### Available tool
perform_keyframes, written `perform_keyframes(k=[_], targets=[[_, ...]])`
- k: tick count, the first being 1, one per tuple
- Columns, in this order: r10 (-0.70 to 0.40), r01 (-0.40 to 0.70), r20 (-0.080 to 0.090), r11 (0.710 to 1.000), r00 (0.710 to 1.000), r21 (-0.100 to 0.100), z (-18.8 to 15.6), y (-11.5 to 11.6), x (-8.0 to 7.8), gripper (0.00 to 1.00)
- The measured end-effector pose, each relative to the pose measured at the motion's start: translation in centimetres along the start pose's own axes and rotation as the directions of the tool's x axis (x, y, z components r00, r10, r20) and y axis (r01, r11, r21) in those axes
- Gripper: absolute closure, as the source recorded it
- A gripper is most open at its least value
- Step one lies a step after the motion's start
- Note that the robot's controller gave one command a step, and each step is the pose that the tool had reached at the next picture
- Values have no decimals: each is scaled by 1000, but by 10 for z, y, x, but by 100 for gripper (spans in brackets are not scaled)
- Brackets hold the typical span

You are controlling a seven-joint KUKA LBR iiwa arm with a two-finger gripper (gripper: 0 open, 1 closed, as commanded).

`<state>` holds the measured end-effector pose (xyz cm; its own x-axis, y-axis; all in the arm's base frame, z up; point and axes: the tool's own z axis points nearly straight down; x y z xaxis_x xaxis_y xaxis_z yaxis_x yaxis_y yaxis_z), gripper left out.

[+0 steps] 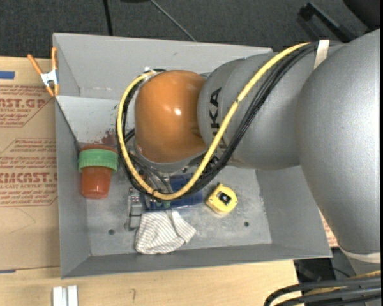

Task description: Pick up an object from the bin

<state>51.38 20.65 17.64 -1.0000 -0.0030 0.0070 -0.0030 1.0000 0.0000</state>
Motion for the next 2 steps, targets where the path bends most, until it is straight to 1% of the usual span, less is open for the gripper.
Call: perform_keyframes(k=[1,2], targets=[[1,-1,7,1000,1000,-1,-4,-1,-2,0],[-70,70,15,998,997,-4,23,-21,-28,0]])
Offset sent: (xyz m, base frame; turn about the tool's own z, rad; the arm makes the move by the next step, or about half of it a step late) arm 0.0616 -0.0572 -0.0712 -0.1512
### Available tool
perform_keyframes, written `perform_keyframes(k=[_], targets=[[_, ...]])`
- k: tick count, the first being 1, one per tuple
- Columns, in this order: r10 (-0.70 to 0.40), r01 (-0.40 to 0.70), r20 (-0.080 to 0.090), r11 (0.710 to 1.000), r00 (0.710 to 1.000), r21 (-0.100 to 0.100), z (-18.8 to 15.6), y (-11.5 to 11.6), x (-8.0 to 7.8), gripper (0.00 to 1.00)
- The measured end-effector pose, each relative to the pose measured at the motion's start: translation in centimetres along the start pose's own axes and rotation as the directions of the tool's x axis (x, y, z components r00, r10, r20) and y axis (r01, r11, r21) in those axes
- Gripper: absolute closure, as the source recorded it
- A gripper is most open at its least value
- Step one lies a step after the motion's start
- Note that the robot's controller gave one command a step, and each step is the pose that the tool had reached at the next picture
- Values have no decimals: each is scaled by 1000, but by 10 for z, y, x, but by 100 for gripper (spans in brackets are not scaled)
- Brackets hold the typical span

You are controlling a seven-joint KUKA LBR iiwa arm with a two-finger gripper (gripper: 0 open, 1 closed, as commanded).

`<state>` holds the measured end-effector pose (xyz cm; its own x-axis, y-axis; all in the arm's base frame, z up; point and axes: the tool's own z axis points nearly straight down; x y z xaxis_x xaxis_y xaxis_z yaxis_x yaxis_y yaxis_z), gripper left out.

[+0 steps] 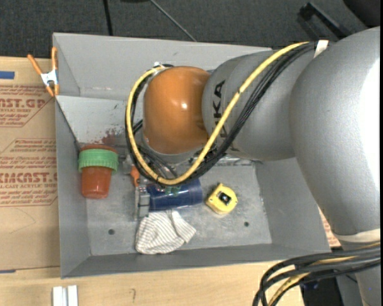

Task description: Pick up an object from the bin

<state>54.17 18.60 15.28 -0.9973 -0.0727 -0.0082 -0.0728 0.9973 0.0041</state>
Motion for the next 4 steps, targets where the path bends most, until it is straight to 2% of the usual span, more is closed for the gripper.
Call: perform_keyframes(k=[1,2,3,4], targets=[[-143,143,-10,990,990,3,26,-49,5,0],[-135,135,-6,991,991,2,48,-61,-5,0],[-264,264,-8,964,964,0,82,-125,-11,100],[-265,265,-8,964,964,0,82,-125,-11,100]])
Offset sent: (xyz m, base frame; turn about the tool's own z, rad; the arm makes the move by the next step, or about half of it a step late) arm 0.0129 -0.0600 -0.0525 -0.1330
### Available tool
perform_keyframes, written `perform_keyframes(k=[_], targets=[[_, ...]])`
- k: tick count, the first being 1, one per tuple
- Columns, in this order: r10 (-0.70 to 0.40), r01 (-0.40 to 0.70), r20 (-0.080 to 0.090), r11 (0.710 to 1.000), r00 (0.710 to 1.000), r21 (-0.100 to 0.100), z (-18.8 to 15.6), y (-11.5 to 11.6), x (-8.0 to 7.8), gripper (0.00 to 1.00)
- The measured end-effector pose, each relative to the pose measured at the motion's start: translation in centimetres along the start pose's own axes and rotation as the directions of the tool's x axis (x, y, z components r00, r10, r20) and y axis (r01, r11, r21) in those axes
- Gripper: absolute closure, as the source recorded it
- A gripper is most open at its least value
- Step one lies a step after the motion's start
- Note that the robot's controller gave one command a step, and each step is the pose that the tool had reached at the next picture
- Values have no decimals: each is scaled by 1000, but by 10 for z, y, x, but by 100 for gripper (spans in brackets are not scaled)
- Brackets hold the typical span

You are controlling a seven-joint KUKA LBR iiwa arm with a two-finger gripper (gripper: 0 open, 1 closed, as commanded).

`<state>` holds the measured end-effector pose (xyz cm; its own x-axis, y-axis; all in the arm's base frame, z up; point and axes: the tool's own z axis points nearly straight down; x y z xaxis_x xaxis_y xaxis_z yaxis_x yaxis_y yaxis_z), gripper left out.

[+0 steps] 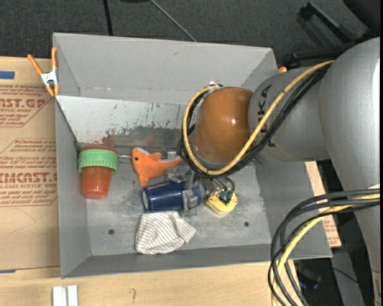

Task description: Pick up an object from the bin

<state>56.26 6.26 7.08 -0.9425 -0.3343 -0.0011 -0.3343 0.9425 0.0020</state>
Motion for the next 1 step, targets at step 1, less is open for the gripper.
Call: perform_keyframes(k=[1], targets=[[3,-3,5,1000,1000,4,-205,-19,-18,100]])
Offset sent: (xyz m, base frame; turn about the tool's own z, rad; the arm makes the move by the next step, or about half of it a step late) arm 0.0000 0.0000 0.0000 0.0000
